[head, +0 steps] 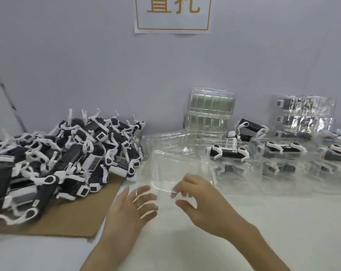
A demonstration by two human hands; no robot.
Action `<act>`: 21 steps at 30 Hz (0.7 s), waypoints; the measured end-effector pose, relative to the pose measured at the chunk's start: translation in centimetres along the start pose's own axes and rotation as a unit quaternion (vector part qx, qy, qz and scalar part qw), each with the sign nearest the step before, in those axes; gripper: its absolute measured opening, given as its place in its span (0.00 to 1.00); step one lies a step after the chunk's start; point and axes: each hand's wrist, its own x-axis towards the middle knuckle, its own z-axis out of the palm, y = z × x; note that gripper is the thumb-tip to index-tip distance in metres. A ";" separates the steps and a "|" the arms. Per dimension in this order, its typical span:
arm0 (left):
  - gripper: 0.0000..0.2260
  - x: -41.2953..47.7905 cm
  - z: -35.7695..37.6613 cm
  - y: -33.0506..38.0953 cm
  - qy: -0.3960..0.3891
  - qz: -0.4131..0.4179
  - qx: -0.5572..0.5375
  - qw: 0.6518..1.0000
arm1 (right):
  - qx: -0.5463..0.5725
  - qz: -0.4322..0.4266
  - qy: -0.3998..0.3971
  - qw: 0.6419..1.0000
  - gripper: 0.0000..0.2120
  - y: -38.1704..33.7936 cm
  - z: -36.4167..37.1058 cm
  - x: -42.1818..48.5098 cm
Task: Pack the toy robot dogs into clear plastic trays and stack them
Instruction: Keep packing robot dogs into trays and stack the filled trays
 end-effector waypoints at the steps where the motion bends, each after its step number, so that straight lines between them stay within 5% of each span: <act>1: 0.19 0.0 -0.4 0.6 0.007 0.018 -0.006 1.000 | -0.011 -0.014 0.008 1.000 0.08 0.2 1.5 0.5; 9: 0.08 -0.1 -1.2 1.5 0.056 0.084 -0.025 0.995 | -0.075 -0.074 0.052 0.993 0.23 0.7 4.9 -0.8; 15: 0.08 0.5 -1.5 1.0 0.088 0.084 -0.099 0.988 | -0.054 -0.072 0.080 0.993 0.14 0.6 4.1 -0.9; 19: 0.17 1.0 -2.5 0.6 0.217 0.130 0.019 0.967 | -0.048 -0.084 0.077 0.992 0.16 0.3 4.1 -0.9; 21: 0.12 1.0 -2.8 0.5 0.292 0.193 0.090 0.932 | -0.044 -0.075 0.065 0.994 0.17 0.0 4.0 -0.9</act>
